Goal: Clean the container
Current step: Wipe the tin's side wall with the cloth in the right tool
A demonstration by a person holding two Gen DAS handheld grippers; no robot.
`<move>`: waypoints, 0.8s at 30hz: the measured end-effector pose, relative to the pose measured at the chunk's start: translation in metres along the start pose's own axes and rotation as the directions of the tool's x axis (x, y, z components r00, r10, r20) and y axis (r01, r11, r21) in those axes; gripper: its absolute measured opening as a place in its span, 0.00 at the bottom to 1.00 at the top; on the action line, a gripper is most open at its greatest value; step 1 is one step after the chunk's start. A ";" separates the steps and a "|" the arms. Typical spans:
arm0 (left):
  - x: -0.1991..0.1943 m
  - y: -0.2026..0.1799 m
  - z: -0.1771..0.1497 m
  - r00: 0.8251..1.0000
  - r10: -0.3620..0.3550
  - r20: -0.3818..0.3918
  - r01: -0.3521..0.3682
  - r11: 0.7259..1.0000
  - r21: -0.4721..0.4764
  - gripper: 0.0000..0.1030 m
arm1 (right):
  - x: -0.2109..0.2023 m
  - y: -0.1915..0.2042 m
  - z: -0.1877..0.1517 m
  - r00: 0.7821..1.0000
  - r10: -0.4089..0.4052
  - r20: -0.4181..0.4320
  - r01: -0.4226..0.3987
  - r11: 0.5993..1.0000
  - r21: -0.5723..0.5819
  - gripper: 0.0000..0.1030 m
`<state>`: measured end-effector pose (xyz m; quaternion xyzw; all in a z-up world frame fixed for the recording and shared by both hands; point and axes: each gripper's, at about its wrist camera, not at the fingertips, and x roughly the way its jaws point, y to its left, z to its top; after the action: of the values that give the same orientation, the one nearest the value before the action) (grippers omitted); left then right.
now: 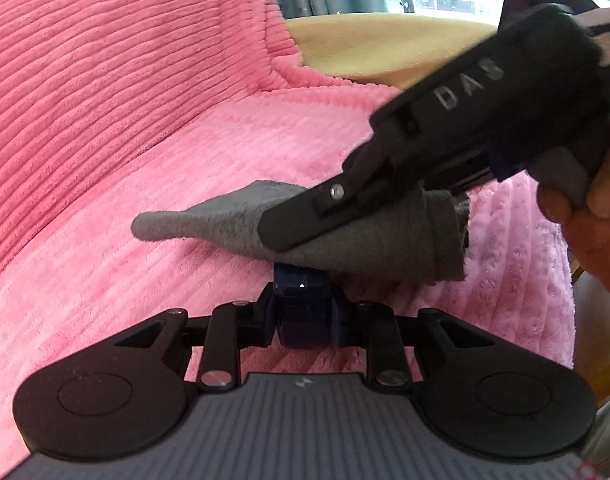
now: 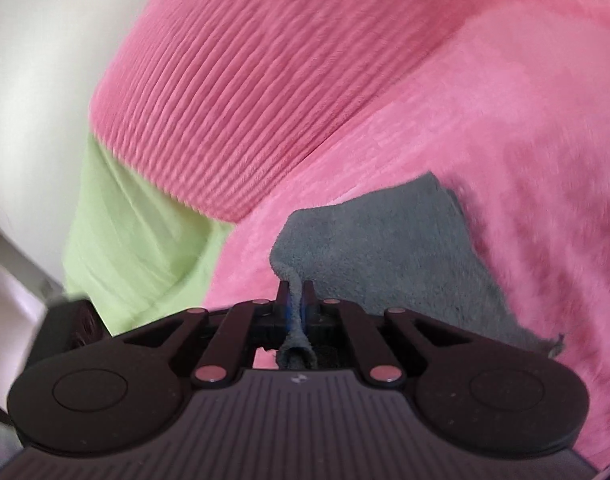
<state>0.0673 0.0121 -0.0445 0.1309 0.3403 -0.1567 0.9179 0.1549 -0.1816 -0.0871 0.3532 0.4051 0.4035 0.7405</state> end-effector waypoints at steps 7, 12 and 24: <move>0.002 -0.001 0.000 1.000 -0.001 0.009 0.001 1.000 0.015 0.29 | -0.008 -0.021 0.002 0.998 0.004 0.060 -0.012 0.992 0.127 0.01; 0.000 -0.003 -0.002 1.000 -0.003 0.009 0.003 0.999 0.032 0.29 | -0.011 -0.040 0.006 0.997 -0.026 0.067 0.014 0.985 0.171 0.01; -0.017 0.002 -0.001 0.999 -0.038 0.002 0.038 0.999 0.000 0.36 | -0.001 -0.018 -0.007 1.000 -0.027 0.008 0.026 0.992 0.120 0.03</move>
<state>0.0550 0.0173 -0.0336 0.1240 0.3419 -0.1744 0.9151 0.1542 -0.1887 -0.1047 0.3934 0.4298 0.3670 0.7251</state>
